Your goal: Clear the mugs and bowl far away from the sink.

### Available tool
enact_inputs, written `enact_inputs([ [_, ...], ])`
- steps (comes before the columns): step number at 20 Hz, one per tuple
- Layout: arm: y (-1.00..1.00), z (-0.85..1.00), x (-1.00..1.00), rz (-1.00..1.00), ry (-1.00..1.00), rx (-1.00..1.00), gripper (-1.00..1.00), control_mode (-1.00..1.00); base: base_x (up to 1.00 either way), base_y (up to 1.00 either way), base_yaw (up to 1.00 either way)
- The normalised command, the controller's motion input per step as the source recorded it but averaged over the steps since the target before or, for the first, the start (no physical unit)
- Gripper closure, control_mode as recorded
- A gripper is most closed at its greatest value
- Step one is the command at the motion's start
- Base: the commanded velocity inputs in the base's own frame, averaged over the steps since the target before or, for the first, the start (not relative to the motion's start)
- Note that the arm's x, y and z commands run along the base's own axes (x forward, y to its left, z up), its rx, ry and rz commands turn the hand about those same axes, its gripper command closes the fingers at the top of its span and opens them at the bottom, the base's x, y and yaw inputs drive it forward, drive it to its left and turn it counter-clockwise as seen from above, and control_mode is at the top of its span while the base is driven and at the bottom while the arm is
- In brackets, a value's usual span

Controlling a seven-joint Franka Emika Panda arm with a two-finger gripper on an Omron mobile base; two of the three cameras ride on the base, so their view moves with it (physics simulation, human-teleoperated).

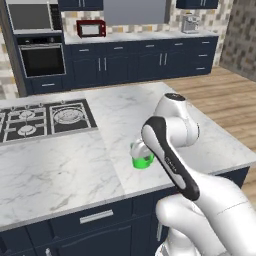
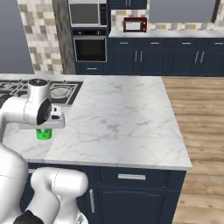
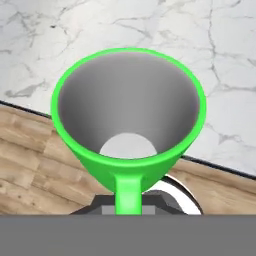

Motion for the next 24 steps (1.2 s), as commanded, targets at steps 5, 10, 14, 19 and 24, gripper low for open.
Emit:
enact_inputs([
  [5,0.09,-0.77,0.79,0.21,-0.02,-0.02,1.0,-1.0,0.0,0.0,0.0],
  [10,0.1,-0.62,0.62,0.06,-0.18,-0.05,1.0,-1.0,0.0,0.0,0.0],
  [14,0.02,-0.71,0.47,0.04,-0.16,0.0,1.0,-1.0,0.0,0.0,0.0],
  [19,0.0,-0.58,0.43,0.03,-0.07,0.0,1.0,-1.0,0.0,0.0,0.0],
  [24,0.0,-0.24,0.38,0.02,-0.05,0.0,1.0,-1.0,0.0,0.0,0.0],
])
